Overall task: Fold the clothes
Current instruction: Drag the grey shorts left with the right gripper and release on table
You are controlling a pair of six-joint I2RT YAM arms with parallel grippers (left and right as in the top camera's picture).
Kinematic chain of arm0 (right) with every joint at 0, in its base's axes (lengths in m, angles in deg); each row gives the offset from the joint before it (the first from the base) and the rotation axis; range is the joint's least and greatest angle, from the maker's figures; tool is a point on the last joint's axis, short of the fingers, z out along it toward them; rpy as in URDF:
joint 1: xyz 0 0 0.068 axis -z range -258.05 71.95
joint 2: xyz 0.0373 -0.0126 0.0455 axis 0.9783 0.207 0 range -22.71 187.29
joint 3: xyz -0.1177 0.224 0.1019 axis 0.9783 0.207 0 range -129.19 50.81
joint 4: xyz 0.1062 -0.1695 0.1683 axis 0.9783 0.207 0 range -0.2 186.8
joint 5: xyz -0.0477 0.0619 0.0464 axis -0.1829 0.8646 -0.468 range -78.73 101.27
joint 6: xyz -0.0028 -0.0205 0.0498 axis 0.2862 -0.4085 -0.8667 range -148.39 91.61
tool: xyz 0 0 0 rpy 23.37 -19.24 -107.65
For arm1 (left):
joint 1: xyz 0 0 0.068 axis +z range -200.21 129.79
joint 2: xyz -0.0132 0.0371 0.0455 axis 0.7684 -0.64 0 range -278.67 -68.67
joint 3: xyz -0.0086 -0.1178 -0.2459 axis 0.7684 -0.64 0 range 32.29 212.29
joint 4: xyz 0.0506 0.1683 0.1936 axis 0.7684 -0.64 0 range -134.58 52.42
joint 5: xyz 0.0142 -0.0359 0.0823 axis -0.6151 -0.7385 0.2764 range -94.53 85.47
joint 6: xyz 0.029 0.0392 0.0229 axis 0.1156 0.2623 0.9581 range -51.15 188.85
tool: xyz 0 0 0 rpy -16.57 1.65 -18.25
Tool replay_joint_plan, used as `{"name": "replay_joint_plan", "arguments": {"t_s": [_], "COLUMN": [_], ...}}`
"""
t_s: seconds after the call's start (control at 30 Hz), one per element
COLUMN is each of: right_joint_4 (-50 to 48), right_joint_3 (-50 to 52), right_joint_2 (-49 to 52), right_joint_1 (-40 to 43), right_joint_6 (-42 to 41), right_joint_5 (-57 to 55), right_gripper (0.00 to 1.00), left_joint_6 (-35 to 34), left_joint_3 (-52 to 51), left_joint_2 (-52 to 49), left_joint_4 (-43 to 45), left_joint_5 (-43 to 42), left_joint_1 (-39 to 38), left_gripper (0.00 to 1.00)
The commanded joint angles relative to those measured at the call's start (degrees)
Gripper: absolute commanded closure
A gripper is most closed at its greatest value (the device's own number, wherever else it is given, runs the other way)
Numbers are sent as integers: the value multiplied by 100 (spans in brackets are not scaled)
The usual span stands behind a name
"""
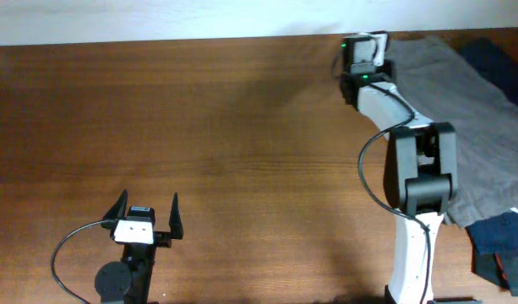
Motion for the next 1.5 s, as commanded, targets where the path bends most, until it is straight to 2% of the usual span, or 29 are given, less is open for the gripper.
{"name": "replay_joint_plan", "arguments": {"t_s": [0.0, 0.2, 0.33, 0.5, 0.6, 0.73, 0.87, 1.17, 1.2, 1.27, 1.4, 1.47], "right_joint_4": [144, 542, 774, 807, 831, 944, 1154, 1167, 1176, 1309, 1893, 2243], "right_joint_3": [-107, -107, -107, -107, -107, -107, -107, -328, -452, -597, -942, -1176], "right_joint_2": [-297, -297, -297, -297, -297, -306, -374, -555, -555, -555, -555, -555], "right_joint_1": [-413, -1274, -1849, -2516, -2817, -2994, -3053, -3307, -3436, -3567, -3620, -3534], "right_joint_6": [-470, -472, -925, -1445, -1805, -2203, -2247, -2203, -2155, -1888, -1725, -1722], "right_joint_5": [1202, 2028, 2728, 4061, 5355, 6629, 7952, 8087, 8100, 8085, 7372, 6909], "right_gripper": [84, 84, 84, 83, 84, 86, 87, 83, 79, 65, 58, 47], "left_joint_6": [92, 92, 92, 92, 92, 92, 92, 92, 92, 92, 92, 92], "left_joint_3": [-13, -13, -13, -13, -13, -13, -13, -13, -13, -13, -13, -13], "left_joint_2": [33, 33, 33, 33, 33, 33, 33, 33, 33, 33, 33, 33], "left_joint_4": [-42, -42, -42, -42, -42, -42, -42, -42, -42, -42, -42, -42], "left_joint_5": [-2, -2, -2, -2, -2, -2, -2, -2, -2, -2, -2, -2], "left_joint_1": [-2, -2, -2, -2, -2, -2, -2, -2, -2, -2, -2, -2], "left_gripper": [1, 1, 1, 1, 1, 1, 1, 1, 1, 1, 1, 1]}}
